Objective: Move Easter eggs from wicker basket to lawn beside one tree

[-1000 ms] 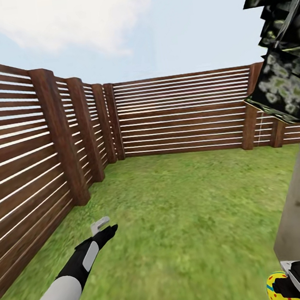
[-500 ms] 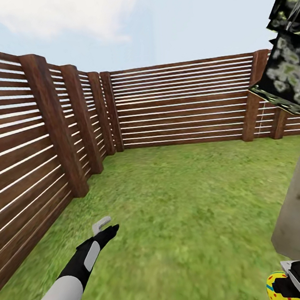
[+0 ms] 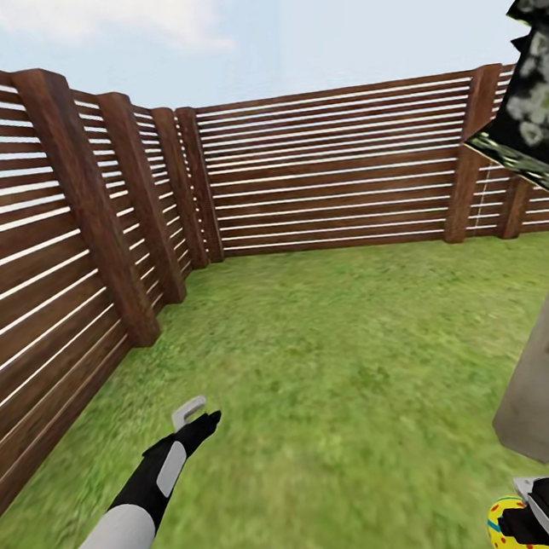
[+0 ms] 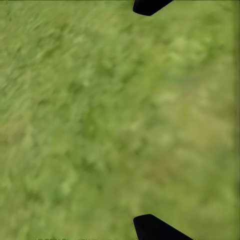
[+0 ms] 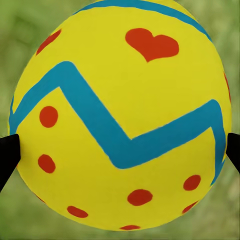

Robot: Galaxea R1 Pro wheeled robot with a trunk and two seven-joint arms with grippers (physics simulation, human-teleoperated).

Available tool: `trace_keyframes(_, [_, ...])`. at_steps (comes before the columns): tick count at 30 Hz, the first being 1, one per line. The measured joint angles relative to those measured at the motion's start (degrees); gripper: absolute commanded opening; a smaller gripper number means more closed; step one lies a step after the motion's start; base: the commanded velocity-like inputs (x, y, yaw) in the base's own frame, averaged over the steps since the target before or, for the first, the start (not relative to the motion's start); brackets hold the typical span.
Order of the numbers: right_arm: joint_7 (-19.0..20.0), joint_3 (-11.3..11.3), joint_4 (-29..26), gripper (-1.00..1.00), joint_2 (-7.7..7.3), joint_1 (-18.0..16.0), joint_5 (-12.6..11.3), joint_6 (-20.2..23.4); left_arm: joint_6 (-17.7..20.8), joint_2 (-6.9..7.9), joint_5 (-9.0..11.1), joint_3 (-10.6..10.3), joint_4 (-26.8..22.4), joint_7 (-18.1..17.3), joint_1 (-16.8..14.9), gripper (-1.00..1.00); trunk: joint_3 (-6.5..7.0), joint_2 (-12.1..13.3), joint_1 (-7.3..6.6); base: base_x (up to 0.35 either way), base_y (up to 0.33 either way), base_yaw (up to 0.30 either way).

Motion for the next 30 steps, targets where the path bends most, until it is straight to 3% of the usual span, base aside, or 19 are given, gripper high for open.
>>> trace_keyframes(21, [0.0,0.0,-0.1,-1.0,0.0,0.0,0.0,0.0,0.0,-0.09,0.0,0.0,0.1,0.0,0.0,1.0,-4.66,-0.3,0.54,0.0,0.0,0.0])
trace_keyframes(30, [0.0,0.0,-0.1,-1.0,0.0,0.0,-0.1,-0.1,0.0,-0.88,-0.1,-0.1,0.1,0.0,0.0,1.0,-6.65,-0.4,0.77,0.0,0.0,0.0])
